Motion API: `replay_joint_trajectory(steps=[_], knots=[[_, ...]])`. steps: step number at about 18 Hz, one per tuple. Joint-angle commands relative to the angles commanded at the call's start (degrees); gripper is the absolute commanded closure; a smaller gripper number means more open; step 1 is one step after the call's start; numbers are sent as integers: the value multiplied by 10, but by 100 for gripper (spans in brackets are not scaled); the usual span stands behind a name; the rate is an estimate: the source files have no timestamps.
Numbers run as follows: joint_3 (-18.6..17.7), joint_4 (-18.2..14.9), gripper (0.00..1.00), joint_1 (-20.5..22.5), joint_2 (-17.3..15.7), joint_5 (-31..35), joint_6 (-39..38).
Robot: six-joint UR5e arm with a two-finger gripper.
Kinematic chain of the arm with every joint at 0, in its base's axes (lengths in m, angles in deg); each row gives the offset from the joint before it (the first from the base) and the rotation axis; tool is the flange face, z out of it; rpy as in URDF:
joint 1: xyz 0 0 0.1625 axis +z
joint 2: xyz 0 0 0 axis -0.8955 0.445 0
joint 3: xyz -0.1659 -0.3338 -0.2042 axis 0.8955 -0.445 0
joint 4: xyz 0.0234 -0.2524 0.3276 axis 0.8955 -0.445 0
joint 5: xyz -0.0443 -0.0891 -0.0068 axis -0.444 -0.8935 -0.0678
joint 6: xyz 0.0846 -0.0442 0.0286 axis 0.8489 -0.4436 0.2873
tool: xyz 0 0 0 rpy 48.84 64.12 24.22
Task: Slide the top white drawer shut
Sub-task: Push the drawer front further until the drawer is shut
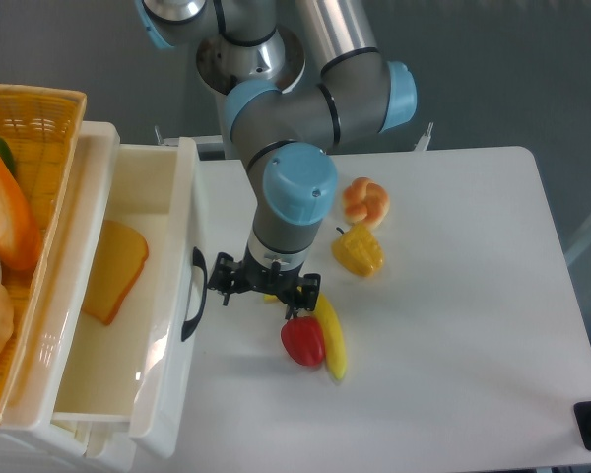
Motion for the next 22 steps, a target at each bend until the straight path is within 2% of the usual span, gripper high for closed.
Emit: replay_joint_trajectory(steps=[9, 22], knots=[[4, 1, 0, -33, -1, 0, 2], [4, 0, 0, -49, -5, 1, -3]])
